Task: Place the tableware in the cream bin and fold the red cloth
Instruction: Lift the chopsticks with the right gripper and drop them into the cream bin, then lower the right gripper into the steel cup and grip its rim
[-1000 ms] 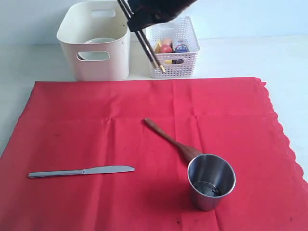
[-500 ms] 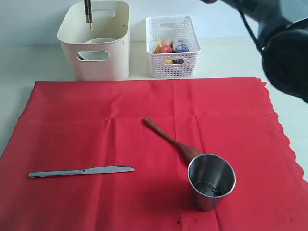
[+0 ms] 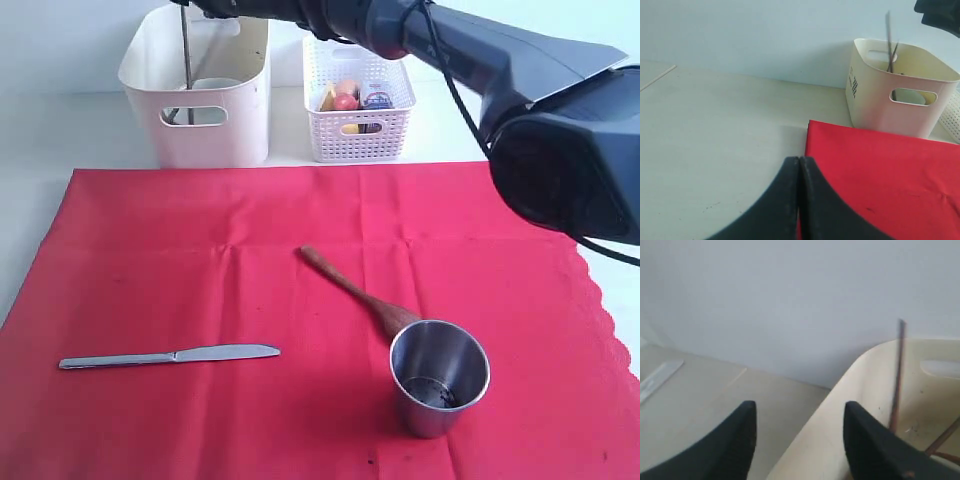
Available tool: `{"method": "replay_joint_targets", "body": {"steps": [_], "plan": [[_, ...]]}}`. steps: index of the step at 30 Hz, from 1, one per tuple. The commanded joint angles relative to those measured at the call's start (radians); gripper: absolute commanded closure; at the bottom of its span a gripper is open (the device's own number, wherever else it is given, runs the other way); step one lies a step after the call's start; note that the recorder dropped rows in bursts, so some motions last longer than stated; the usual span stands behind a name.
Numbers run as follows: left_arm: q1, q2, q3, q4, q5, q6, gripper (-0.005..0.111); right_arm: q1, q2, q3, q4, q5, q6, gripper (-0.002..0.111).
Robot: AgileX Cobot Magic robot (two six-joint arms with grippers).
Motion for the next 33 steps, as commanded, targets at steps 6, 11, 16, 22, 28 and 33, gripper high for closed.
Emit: {"method": "replay_joint_targets", "body": {"steps": [6, 11, 16, 22, 28, 33], "plan": [[0.002, -0.007, 0.0, -0.003, -0.004, -0.004, 0.105, -0.013, -0.201, -0.008, -0.691, 0.408, 0.347, 0.066], [0.002, -0.007, 0.0, -0.003, -0.004, -0.004, 0.105, -0.013, -0.361, -0.006, -1.042, 0.853, 0.533, 0.108], [0.002, -0.007, 0.0, -0.003, -0.004, -0.004, 0.105, -0.013, -0.501, 0.196, -0.953, 0.882, 0.479, 0.108], [0.002, -0.007, 0.0, -0.003, -0.004, -0.004, 0.105, -0.013, -0.696, 0.631, -1.068, 0.882, 0.488, 0.108], [0.002, -0.007, 0.0, -0.003, -0.004, -0.004, 0.105, -0.013, -0.884, 1.012, -1.076, 0.745, 0.483, 0.108], [0.002, -0.007, 0.0, -0.003, -0.004, -0.004, 0.105, -0.013, -0.993, 1.221, -1.076, 0.775, 0.564, 0.108]]}}
